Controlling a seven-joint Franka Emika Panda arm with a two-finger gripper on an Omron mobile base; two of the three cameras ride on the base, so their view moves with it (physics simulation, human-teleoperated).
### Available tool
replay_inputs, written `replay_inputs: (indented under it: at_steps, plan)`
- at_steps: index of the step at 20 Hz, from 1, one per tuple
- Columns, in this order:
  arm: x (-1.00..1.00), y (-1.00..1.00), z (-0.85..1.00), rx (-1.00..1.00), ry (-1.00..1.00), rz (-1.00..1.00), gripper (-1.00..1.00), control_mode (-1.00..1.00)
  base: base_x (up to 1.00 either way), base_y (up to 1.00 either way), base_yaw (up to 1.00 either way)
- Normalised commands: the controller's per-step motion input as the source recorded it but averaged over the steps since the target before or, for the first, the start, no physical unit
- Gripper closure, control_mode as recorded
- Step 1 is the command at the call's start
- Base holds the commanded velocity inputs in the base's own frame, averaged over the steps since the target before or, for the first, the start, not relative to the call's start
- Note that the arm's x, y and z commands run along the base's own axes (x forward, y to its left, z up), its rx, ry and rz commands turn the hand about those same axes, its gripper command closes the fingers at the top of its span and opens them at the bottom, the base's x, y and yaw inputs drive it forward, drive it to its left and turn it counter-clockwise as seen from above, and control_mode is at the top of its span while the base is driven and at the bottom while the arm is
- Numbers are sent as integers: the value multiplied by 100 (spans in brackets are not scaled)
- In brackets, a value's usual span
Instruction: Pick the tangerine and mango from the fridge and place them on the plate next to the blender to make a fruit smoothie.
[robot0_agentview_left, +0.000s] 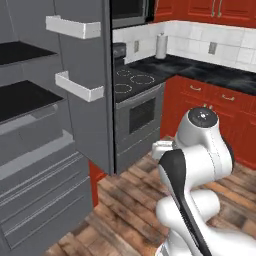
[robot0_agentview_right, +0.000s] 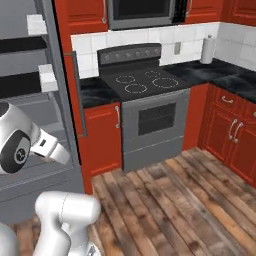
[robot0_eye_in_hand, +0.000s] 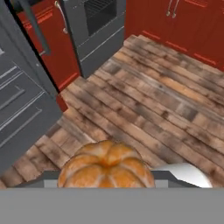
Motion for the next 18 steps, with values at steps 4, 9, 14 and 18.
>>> replay_inputs:
  at_steps: [4,9,14,18]
  plan:
    - [0,0,0,0,0,0,100,100,-16,-3,-87]
    - [0,0,0,0,0,0,100,100,0,-24,-84]
    - [0,0,0,0,0,0,100,100,6,-42,-78]
    - [0,0,0,0,0,0,100,100,44,-59,-68]
